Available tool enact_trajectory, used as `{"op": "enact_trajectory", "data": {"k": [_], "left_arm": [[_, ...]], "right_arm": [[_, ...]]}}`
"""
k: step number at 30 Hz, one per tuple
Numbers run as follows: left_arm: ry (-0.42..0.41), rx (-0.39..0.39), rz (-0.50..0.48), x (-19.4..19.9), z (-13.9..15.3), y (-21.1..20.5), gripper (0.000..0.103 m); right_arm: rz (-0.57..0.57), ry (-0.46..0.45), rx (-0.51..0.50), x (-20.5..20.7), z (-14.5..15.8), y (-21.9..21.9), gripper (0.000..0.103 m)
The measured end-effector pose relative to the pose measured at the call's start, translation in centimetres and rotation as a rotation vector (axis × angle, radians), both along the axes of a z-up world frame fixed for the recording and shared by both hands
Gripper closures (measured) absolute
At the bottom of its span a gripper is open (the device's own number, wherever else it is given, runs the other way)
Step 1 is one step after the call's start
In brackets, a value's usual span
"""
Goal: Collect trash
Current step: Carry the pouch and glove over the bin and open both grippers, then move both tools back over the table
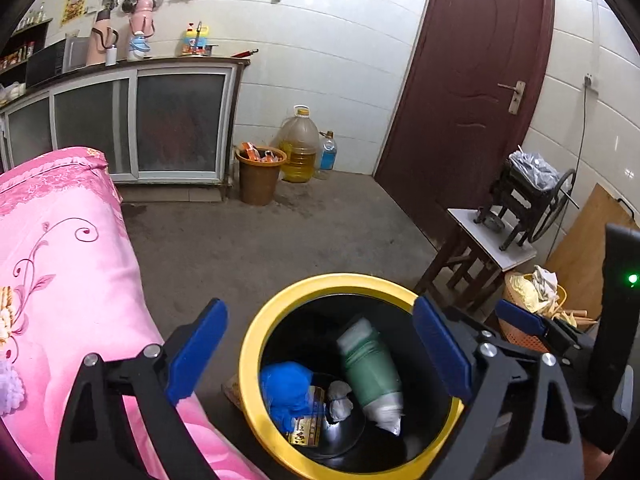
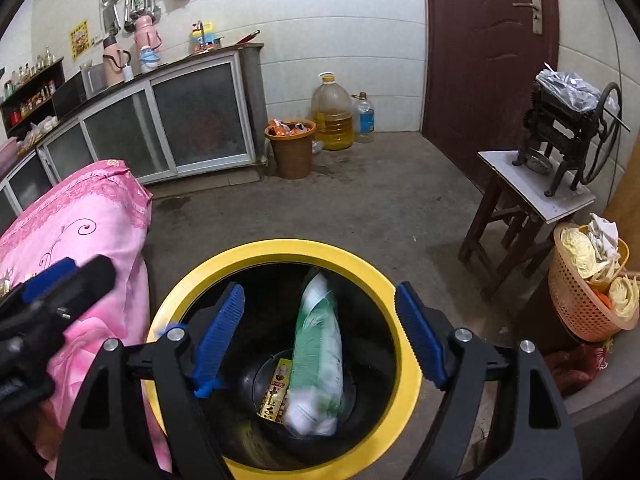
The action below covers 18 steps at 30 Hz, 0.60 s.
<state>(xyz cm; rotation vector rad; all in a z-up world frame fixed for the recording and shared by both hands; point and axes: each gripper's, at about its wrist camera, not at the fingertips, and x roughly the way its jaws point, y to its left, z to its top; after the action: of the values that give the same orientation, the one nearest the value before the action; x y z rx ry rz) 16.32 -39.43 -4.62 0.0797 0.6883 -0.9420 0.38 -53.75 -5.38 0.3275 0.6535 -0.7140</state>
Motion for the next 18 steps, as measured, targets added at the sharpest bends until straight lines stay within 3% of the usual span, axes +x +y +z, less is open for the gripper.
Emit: {"op": "enact_trajectory", "data": {"k": [9,12,18], "left_arm": [[-0.040,-0.070,0.058,-0.5,3.3,5.3,0.013],[-0.091,-0.080,0.100,-0.9,4.5,7.9,0.013],[-0.117,-0.102,0.188,-1.1,6.7,14.6,0.013]], "right_arm": [[0.049,-0.070,0.006,-1.9,2.4,1.6,0.029],[0.086,-0.105,0.001,-2.4,3.7,2.9,0.029],[0.276,-0.161,0.020,-1.3,5.6,7.0,0.029]]}}
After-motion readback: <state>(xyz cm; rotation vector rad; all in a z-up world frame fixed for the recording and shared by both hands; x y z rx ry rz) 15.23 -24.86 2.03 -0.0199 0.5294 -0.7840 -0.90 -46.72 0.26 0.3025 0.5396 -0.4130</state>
